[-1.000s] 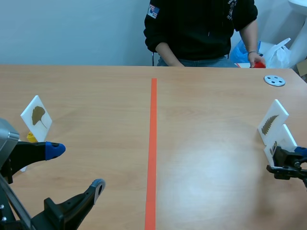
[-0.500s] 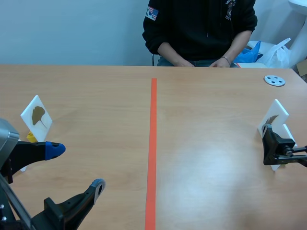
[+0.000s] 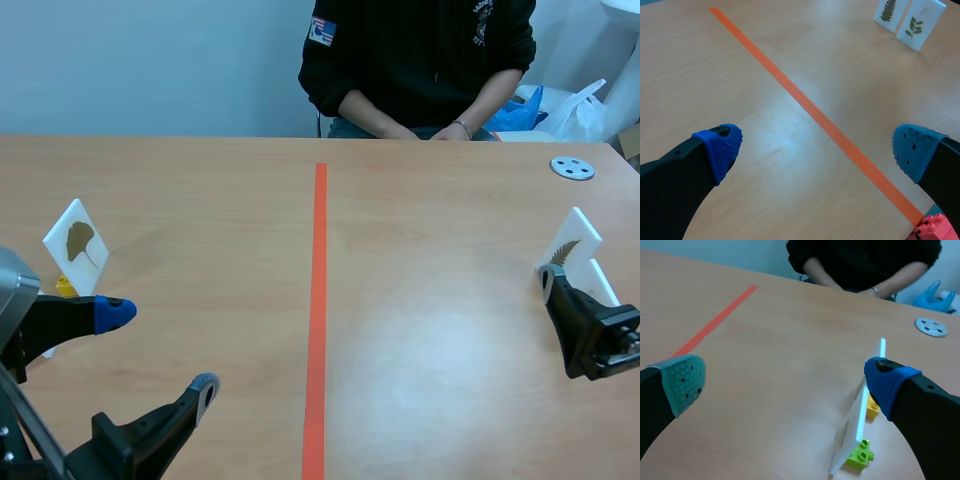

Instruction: Sort the leaf by its shape. The table is split by an orange tape line. A compound leaf with several leaflets goes to the left side, a simple leaf with one blade goes to the right side. Return to the home posture when a red brick is placed on the table.

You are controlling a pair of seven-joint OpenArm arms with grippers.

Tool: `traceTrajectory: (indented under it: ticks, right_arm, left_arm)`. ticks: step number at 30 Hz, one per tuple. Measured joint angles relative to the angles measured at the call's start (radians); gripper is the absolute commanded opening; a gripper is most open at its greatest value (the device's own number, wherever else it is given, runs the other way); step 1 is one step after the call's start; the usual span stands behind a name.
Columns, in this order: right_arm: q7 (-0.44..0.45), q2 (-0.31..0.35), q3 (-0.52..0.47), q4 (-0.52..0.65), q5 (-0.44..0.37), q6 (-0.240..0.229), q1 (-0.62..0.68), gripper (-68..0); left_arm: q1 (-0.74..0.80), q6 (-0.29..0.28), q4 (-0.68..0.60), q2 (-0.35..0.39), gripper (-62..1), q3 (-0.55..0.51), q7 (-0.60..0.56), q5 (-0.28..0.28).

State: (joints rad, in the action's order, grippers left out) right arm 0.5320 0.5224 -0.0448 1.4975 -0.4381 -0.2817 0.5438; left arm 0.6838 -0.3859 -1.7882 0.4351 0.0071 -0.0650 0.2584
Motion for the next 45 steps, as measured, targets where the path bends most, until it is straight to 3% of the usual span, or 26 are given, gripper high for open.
traceTrajectory:
  ticks: [11,17,45]
  right_arm:
    - [-0.064,0.007,0.0,0.197,0.001,-0.034,0.135,0.4]
    - [-0.063,0.007,0.0,0.203,0.001,-0.067,0.152,0.4]
    - [-0.063,0.007,0.0,0.203,0.001,-0.066,0.152,0.4]
  left_arm:
    - [0.0,0.0,0.0,0.0,1.4,0.0,0.0,0.0]
    - [0.0,0.0,0.0,0.0,1.4,0.0,0.0,0.0]
    - [0.0,0.0,0.0,0.0,1.4,0.0,-0.023,0.0]
